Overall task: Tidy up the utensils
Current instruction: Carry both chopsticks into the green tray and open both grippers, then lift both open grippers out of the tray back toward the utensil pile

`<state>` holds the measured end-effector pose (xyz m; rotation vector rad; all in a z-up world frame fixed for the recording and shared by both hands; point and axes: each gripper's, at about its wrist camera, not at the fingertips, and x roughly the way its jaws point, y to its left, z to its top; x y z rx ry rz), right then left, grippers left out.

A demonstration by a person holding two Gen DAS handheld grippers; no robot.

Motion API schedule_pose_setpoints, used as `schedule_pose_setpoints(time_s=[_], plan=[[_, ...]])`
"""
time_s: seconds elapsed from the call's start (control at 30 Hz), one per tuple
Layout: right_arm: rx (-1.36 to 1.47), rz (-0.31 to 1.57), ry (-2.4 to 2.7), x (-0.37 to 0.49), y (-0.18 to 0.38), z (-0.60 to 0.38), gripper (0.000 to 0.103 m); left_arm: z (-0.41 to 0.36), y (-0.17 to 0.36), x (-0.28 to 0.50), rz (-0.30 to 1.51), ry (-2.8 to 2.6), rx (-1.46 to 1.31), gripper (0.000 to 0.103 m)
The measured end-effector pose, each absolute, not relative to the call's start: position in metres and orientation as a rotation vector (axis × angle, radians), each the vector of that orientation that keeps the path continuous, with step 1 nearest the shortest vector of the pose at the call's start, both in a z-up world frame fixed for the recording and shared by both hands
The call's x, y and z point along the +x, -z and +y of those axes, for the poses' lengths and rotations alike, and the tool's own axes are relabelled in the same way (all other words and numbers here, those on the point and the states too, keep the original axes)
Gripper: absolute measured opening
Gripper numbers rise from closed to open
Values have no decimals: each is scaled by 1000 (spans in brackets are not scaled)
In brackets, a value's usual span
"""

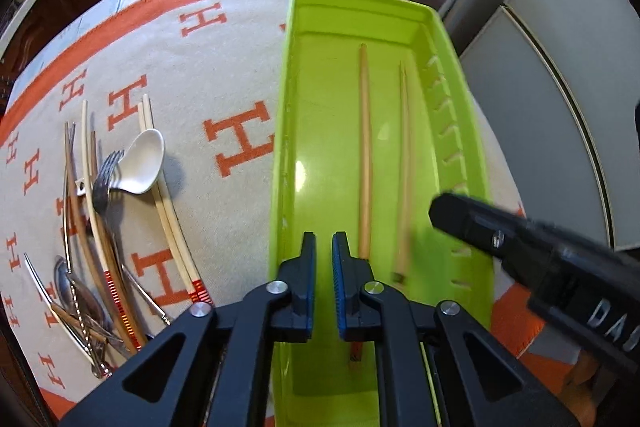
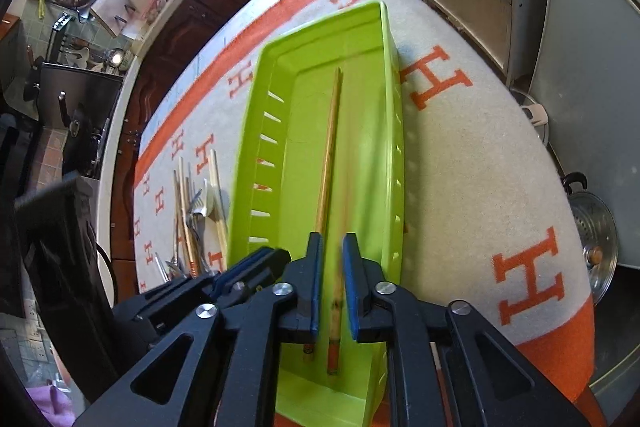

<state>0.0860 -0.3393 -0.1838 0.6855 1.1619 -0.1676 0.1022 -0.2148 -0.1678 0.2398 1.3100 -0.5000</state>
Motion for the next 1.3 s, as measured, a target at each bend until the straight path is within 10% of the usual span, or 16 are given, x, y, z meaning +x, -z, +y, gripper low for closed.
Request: schedule_pose_setpoints(time_s=[0.37, 0.53, 1.3], plan=[[572, 1104, 307, 88, 163, -342, 31, -191, 129, 82, 1206, 474, 223, 41], [514, 1125, 329, 90, 177, -343, 9, -176, 140, 99, 1260, 455, 175, 41], [194, 1147, 273, 145, 183, -303, 6, -120, 129, 77, 1224, 457, 98, 45]])
